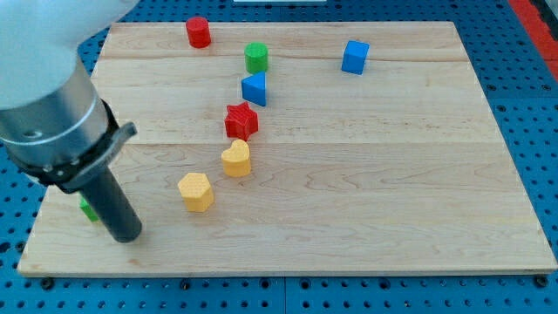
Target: Push the green star bottom left of the hexagon
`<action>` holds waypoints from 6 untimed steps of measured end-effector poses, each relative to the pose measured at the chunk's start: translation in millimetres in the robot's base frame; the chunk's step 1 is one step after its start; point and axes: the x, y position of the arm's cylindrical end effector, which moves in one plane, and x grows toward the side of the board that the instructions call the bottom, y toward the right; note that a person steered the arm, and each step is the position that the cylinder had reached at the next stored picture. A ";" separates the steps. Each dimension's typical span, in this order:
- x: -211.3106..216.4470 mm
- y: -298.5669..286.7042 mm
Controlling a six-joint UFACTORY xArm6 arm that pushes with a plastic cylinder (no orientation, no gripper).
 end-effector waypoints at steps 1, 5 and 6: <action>2.5 -10.1; -44.2 -111.2; -68.5 -67.0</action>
